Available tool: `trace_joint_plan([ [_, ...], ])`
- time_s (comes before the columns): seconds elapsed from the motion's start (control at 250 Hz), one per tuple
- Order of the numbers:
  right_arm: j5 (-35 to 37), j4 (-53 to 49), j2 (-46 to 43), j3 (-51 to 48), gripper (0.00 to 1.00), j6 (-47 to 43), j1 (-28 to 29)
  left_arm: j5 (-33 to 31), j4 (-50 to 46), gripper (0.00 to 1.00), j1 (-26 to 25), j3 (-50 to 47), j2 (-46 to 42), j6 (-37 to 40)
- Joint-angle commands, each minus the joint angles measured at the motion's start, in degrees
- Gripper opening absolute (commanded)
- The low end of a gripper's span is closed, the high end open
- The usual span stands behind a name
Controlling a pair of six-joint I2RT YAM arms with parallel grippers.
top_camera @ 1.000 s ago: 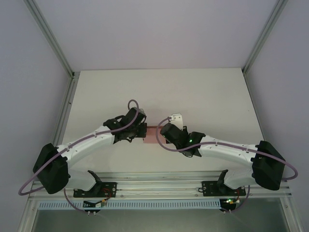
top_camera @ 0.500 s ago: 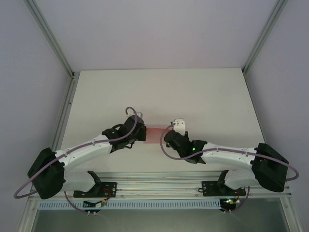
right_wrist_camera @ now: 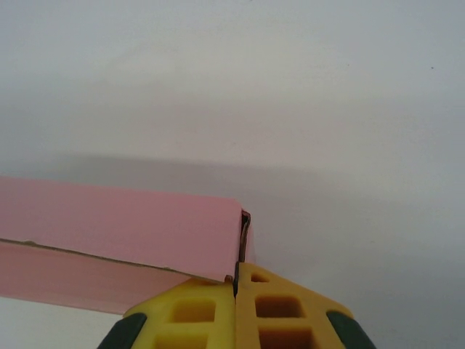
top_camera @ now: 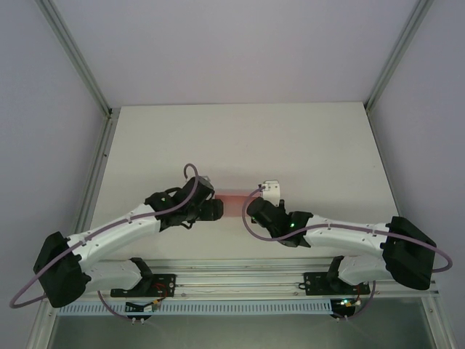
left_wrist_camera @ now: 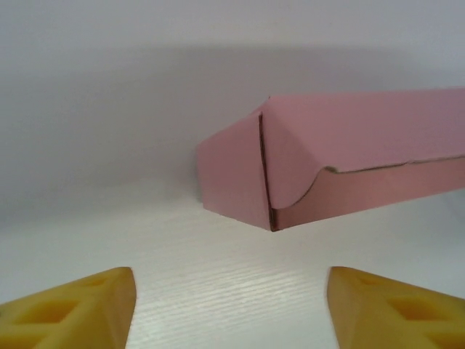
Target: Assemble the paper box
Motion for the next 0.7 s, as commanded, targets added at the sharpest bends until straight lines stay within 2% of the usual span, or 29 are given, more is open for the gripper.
trace_joint_plan([
  [0.0,-5.25,-9.31,2.71,-1.15,0.00,1.12,0.85,-1.02,-4.17,0.87,0.29,3.44,-1.38,-3.23],
  [0.044,-5.41,-8.91,2.98,-1.13,0.00,0.67,0.84,-0.44,-3.25,1.00,1.32,4.07,-1.14,-5.16],
  [0.212,-5.42,-8.71,3.38,-0.25,0.00,-0.44,0.85,9.17,6.18,1.00,9.16,2.81,1.95,-11.01],
  [0.331,-5.23,-8.98,3.80,0.19,0.00,-0.57,0.85,14.51,12.84,0.99,12.02,0.28,4.80,-13.03],
  [0.555,-4.94,-10.62,4.59,0.98,0.00,0.87,0.85,18.47,20.28,0.78,13.38,-4.24,5.84,-14.93],
  [0.631,-5.04,-10.99,4.73,1.31,0.00,1.52,0.85,18.91,22.55,0.65,13.38,-6.83,4.74,-15.72],
  [0.695,-5.31,-11.09,4.89,1.48,0.00,1.89,0.85,18.56,24.75,0.58,13.38,-9.55,3.70,-16.60],
])
